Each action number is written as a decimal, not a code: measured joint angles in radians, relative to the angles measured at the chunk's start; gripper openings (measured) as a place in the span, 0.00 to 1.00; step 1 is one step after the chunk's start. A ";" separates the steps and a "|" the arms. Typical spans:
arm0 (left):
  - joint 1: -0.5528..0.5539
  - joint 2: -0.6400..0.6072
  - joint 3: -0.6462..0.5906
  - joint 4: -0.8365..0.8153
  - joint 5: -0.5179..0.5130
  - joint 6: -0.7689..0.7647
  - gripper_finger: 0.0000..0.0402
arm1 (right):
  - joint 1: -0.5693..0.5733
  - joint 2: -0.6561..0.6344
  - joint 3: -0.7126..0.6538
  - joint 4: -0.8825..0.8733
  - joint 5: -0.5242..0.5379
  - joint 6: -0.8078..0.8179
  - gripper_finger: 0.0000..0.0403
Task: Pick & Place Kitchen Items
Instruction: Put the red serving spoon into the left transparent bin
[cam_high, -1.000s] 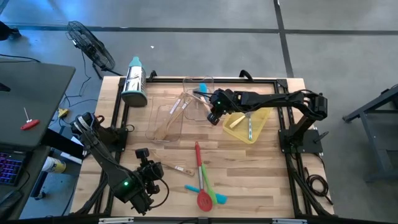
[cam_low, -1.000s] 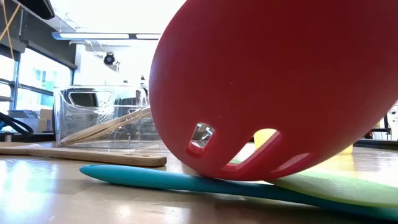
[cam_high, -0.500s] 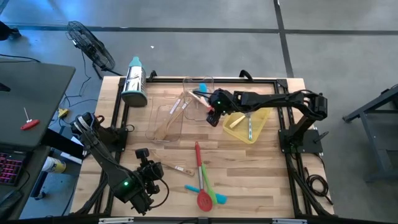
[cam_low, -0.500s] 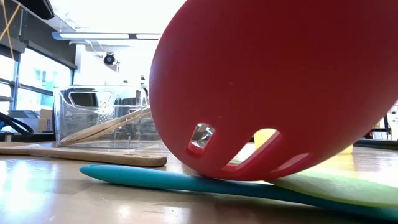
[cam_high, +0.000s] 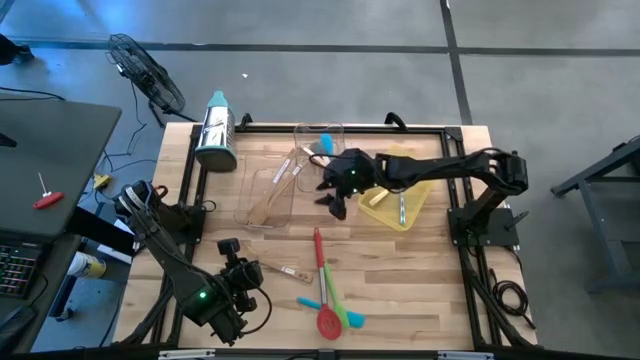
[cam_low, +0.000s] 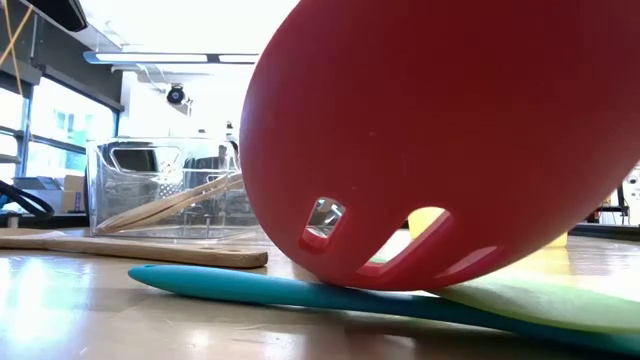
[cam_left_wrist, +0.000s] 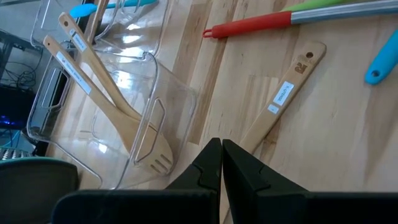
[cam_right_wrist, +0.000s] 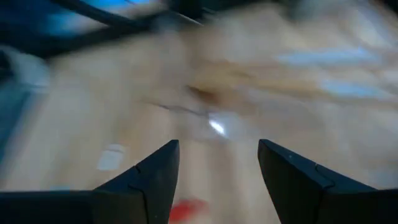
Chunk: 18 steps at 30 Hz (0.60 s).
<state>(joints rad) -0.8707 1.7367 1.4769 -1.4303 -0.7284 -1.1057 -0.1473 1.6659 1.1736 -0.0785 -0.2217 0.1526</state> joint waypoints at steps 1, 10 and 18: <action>0.000 0.000 0.000 0.000 0.000 0.000 0.03 | 0.009 -0.002 0.000 0.038 -0.056 0.000 0.52; 0.000 0.000 0.000 0.017 0.008 0.000 0.03 | 0.104 -0.013 0.000 0.202 -0.644 -0.033 0.52; 0.000 0.000 0.000 0.022 0.008 0.003 0.03 | 0.199 -0.013 0.000 0.147 -0.859 0.000 0.52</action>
<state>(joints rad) -0.8711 1.7367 1.4769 -1.4088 -0.7200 -1.1026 0.0522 1.6527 1.1736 0.0684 -1.0811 0.1522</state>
